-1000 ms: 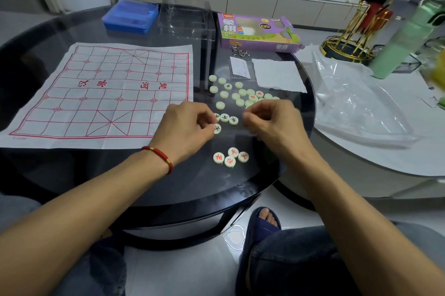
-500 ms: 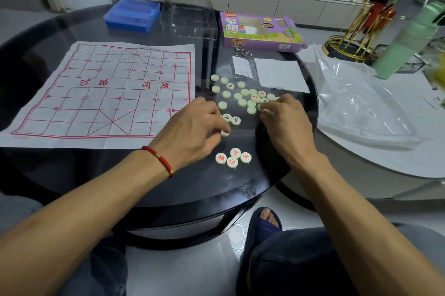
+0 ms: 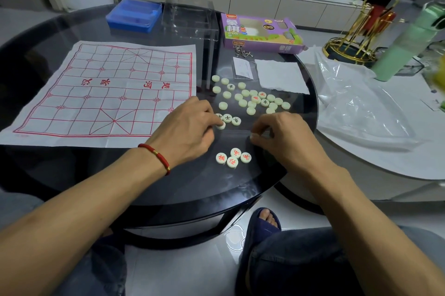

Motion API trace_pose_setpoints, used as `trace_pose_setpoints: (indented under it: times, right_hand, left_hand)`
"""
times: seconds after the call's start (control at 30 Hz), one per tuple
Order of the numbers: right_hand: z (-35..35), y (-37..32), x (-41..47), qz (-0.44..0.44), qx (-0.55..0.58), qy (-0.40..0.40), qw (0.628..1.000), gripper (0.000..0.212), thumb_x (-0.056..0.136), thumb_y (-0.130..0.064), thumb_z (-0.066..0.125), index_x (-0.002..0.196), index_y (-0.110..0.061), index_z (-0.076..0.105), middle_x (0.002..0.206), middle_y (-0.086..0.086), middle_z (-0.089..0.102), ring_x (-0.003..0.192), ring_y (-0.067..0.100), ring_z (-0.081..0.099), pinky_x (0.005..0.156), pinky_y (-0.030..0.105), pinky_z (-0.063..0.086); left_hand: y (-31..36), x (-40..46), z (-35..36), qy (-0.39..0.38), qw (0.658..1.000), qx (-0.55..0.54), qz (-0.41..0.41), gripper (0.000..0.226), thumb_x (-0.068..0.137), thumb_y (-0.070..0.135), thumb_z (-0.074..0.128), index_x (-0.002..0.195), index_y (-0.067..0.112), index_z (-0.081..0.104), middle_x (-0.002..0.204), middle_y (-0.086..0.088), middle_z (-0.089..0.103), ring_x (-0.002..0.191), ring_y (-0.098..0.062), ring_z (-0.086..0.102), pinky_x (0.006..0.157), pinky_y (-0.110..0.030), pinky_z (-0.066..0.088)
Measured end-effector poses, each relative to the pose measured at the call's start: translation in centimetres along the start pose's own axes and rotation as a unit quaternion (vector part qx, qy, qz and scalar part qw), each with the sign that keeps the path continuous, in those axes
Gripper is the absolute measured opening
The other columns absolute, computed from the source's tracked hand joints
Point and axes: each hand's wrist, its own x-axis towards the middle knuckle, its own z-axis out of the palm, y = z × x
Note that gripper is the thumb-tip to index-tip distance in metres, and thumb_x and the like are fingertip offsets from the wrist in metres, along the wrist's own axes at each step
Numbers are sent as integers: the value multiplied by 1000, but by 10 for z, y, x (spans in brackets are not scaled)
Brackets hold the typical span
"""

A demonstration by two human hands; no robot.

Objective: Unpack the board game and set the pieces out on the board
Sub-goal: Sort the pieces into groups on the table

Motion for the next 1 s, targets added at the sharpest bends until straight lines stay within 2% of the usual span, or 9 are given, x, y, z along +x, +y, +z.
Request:
trace_pose_setpoints:
  times: [0.1,0.2,0.33,0.4,0.5,0.7,0.8,0.9,1.0]
  right_hand:
    - [-11,-4,-9,-31,69,-70,995,10,87,-33,76,94,-26,75,83,-13,69,76,3,60,67,24,49]
    - [-10,4,-7,-20,80,-42,996,6,90,-29,74,95,-26,76,83,-15,69,76,2,61,67,15,46]
    - [1,28,13,77,16,73,994,19,93,-24,61,108,-21,73,98,3,67,86,27,64,77,41,54]
    - [8,30,19,97,-11,61,993,22,97,-28,55,112,-20,70,103,4,58,90,30,60,75,43,52]
    - [14,25,20,90,-49,64,993,20,98,-31,52,96,-19,68,98,1,50,91,27,56,68,42,51]
    - [9,15,14,42,-30,51,997,6,87,-19,68,88,-14,71,87,5,65,85,28,60,70,44,53]
    - [5,15,12,81,75,66,992,7,89,-15,69,85,-17,75,78,0,71,78,24,65,72,40,55]
    - [-1,16,13,165,247,39,954,12,92,-15,70,83,-18,76,69,1,73,67,20,71,75,41,61]
    - [-4,11,11,167,338,6,926,9,94,-16,72,85,-14,77,72,6,75,68,23,72,81,44,62]
  left_hand:
    - [0,0,0,-6,1000,2,-11,28,87,8,63,111,14,76,92,-4,62,91,-23,52,74,-37,50]
    - [1,0,0,-13,1000,5,-21,30,88,10,62,115,14,75,94,-5,61,94,-24,52,78,-42,51]
    - [3,0,-1,-9,1000,2,-29,31,89,10,62,117,14,73,95,-4,60,96,-23,51,79,-37,49]
    - [3,-2,0,-8,1000,-1,-27,30,88,10,63,115,14,74,94,-3,60,94,-22,51,78,-36,49]
    - [0,-5,-1,-5,1000,-3,-28,29,86,9,63,112,15,75,93,-2,60,93,-22,52,77,-36,49]
    - [1,-4,-1,9,999,-8,-32,26,87,9,62,108,15,76,95,-1,61,96,-21,52,77,-37,51]
    - [3,-4,0,12,999,-18,-28,26,85,8,62,106,14,76,94,0,61,93,-20,52,76,-37,50]
    - [5,-4,0,22,999,-35,-31,25,85,8,62,104,15,77,94,0,63,92,-19,53,79,-32,47]
    - [10,-3,1,28,996,-63,-48,22,86,9,64,102,17,77,94,0,66,90,-19,55,80,-32,48]
